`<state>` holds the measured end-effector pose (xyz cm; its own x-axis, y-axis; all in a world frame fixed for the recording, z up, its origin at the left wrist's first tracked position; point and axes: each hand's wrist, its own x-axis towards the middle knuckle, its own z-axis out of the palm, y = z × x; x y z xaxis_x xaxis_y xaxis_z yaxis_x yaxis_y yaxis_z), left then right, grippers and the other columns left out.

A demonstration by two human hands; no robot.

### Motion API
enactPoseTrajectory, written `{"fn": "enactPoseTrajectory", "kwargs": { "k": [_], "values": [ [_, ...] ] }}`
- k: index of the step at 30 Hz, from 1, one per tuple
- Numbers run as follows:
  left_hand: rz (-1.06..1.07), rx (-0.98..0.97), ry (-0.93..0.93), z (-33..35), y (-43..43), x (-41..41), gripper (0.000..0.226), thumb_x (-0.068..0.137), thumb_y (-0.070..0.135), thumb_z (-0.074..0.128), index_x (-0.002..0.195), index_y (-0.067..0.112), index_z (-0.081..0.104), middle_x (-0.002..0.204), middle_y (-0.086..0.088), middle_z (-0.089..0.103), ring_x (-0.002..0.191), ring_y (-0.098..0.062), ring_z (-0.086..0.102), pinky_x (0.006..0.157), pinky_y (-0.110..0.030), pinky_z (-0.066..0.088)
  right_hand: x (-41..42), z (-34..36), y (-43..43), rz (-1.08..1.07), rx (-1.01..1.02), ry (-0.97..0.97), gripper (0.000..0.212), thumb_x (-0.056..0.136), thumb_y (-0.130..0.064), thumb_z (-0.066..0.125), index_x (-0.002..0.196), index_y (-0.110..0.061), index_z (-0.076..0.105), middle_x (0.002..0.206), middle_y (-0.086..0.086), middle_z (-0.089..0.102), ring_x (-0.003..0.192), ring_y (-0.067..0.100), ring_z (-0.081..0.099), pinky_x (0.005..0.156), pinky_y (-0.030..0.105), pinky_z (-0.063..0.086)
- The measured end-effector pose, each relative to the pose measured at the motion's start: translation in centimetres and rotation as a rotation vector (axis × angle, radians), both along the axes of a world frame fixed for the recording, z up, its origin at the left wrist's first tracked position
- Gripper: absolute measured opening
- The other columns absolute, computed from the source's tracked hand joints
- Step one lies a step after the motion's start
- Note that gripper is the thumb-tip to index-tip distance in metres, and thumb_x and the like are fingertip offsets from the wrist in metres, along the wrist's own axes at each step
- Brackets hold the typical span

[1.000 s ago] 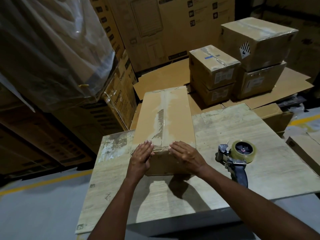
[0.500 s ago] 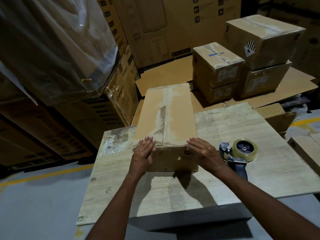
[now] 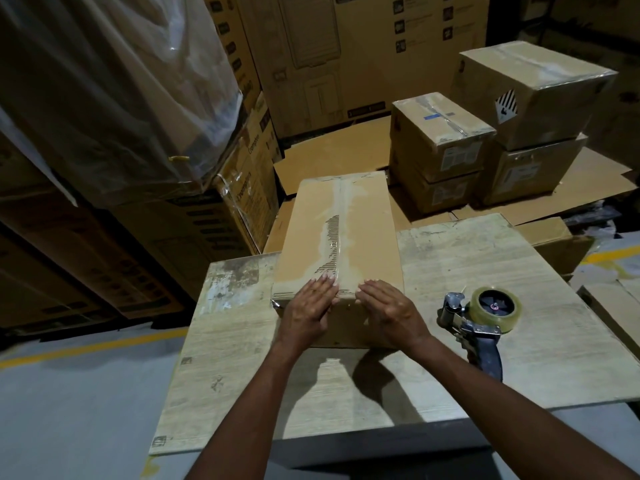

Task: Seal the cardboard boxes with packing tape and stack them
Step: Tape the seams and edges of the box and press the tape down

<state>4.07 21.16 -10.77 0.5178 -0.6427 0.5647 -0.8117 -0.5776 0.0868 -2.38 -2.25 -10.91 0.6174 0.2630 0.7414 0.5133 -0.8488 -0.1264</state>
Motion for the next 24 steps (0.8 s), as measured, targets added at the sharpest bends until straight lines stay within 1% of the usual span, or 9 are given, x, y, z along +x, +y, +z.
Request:
{"fn": "enactPoseTrajectory", "kwargs": {
  "k": [2, 3, 6, 12, 14, 16, 19, 22, 24],
  "values": [
    [-0.015, 0.006, -0.024, -0.2, 0.7, 0.1, 0.058, 0.087, 0.003, 0.073, 0.142, 0.008, 0.058, 0.148, -0.011, 0.055, 0.142, -0.023, 0.048, 0.116, -0.043, 0.042, 0.1, -0.2, -0.1, 0.013, 0.011, -0.036, 0.040, 0.107, -0.019, 0.042, 0.110, -0.002, 0.078, 0.114, 0.017, 0.076, 0.105, 0.031, 0.074, 0.099, 0.044, 0.054],
    [-0.018, 0.001, -0.031, -0.3, 1.1, 0.1, 0.056, 0.088, 0.002, 0.072, 0.142, 0.008, 0.059, 0.148, -0.012, 0.055, 0.142, -0.023, 0.049, 0.116, -0.044, 0.042, 0.1, -0.2, -0.1, 0.017, 0.017, -0.052, 0.047, 0.112, -0.022, 0.036, 0.110, -0.002, 0.079, 0.114, 0.017, 0.076, 0.105, 0.030, 0.074, 0.099, 0.044, 0.054],
    [0.019, -0.029, -0.027, -0.7, 3.2, 0.1, 0.053, 0.089, 0.001, 0.070, 0.141, 0.007, 0.059, 0.148, -0.011, 0.056, 0.141, -0.023, 0.049, 0.115, -0.045, 0.043, 0.1, -0.3, -0.1, 0.016, 0.018, -0.082, 0.056, 0.115, -0.028, 0.029, 0.110, -0.003, 0.079, 0.114, 0.016, 0.076, 0.105, 0.029, 0.074, 0.101, 0.043, 0.052],
    [0.139, -0.098, 0.021, -0.4, 6.6, 0.5, 0.044, 0.093, 0.004, 0.061, 0.137, 0.008, 0.064, 0.145, -0.009, 0.059, 0.140, -0.020, 0.051, 0.115, -0.044, 0.043, 0.7, -1.5, -0.2, 0.021, 0.032, -0.081, 0.037, 0.111, -0.024, 0.047, 0.112, -0.004, 0.079, 0.117, 0.014, 0.076, 0.109, 0.027, 0.073, 0.103, 0.041, 0.054],
    [0.182, -0.132, 0.043, -0.4, 7.3, 0.4, 0.042, 0.094, 0.006, 0.057, 0.135, 0.008, 0.066, 0.143, -0.008, 0.060, 0.139, -0.019, 0.051, 0.115, -0.044, 0.043, 0.8, -1.8, -0.2, 0.020, 0.034, -0.071, 0.028, 0.104, -0.021, 0.057, 0.113, -0.005, 0.078, 0.119, 0.014, 0.075, 0.111, 0.028, 0.072, 0.102, 0.043, 0.056],
    [0.219, -0.196, 0.089, -0.4, 7.7, 0.3, 0.042, 0.093, 0.004, 0.059, 0.134, 0.010, 0.067, 0.142, -0.006, 0.061, 0.140, -0.018, 0.051, 0.115, -0.043, 0.043, 0.9, -2.1, -0.3, 0.019, 0.044, -0.054, 0.026, 0.100, -0.019, 0.062, 0.114, -0.005, 0.078, 0.120, 0.014, 0.075, 0.112, 0.028, 0.072, 0.099, 0.045, 0.057],
    [0.245, -0.323, 0.215, 0.1, 7.8, 0.3, 0.043, 0.090, -0.001, 0.071, 0.130, 0.014, 0.071, 0.139, 0.000, 0.063, 0.138, -0.014, 0.052, 0.113, -0.041, 0.046, 1.1, -2.4, -0.4, 0.026, 0.083, -0.016, 0.028, 0.104, -0.023, 0.058, 0.117, -0.007, 0.077, 0.124, 0.013, 0.073, 0.116, 0.027, 0.070, 0.100, 0.047, 0.056],
    [0.380, -0.616, 0.480, 0.7, 8.0, -0.3, 0.046, 0.087, 0.013, 0.082, 0.130, 0.013, 0.069, 0.136, 0.004, 0.063, 0.131, -0.007, 0.057, 0.109, -0.028, 0.049, 0.9, -2.3, -0.3, 0.017, 0.129, 0.009, 0.036, 0.109, -0.029, 0.048, 0.117, -0.008, 0.078, 0.123, 0.011, 0.074, 0.116, 0.026, 0.070, 0.101, 0.047, 0.056],
    [0.476, -0.783, 0.643, 0.9, 8.5, -0.6, 0.048, 0.083, 0.021, 0.085, 0.128, 0.011, 0.070, 0.129, 0.001, 0.068, 0.121, -0.006, 0.064, 0.104, -0.025, 0.052, 0.8, -2.1, -0.1, 0.008, 0.141, 0.012, 0.032, 0.106, -0.025, 0.053, 0.116, -0.009, 0.078, 0.122, 0.011, 0.074, 0.115, 0.026, 0.071, 0.100, 0.047, 0.057]
  ]
}}
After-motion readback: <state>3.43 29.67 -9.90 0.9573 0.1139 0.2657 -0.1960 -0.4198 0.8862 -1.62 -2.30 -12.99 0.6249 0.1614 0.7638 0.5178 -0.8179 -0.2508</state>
